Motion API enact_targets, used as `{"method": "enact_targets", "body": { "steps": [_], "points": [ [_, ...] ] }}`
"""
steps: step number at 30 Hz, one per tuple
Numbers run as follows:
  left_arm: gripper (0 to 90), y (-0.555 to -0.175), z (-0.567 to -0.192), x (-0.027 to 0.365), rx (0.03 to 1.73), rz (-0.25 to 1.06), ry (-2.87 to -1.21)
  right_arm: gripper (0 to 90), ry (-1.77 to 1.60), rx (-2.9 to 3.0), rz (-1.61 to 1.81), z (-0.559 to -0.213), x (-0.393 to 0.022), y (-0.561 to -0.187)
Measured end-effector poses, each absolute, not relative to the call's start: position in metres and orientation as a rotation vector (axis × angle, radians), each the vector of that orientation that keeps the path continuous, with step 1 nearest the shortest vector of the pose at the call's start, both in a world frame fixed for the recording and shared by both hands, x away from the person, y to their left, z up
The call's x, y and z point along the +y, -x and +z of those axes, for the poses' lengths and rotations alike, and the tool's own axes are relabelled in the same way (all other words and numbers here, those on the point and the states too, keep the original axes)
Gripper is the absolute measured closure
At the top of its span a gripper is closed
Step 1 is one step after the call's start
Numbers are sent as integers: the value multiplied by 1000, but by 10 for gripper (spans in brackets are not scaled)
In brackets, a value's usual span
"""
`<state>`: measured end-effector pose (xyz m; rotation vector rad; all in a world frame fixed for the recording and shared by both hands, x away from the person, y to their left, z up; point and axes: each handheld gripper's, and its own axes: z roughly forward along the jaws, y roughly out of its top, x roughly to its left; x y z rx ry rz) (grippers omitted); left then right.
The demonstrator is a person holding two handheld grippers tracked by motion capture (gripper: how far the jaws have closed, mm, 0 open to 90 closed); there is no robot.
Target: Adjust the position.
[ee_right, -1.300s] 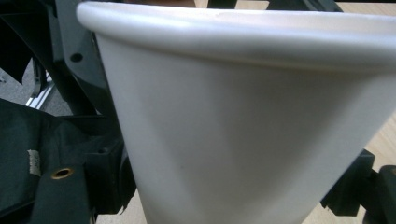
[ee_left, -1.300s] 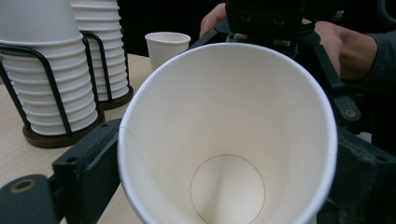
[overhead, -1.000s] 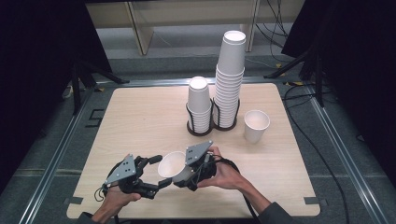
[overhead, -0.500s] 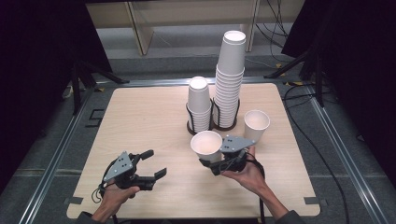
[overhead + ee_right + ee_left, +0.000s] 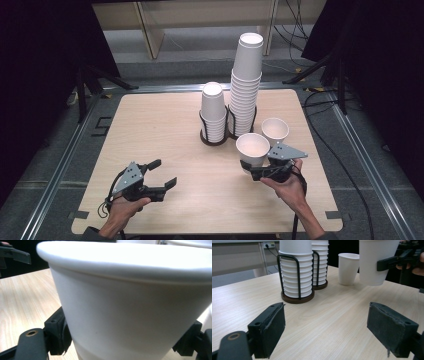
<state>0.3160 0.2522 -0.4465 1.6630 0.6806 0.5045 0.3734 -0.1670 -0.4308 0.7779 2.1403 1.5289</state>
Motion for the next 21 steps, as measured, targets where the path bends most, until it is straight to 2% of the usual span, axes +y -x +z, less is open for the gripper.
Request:
{"method": "enact_targets", "body": {
  "steps": [21],
  "points": [
    [146,-317,-446,254,716,516,-1681,203,-886,2086,1516,-445,-208,-367]
  ]
}}
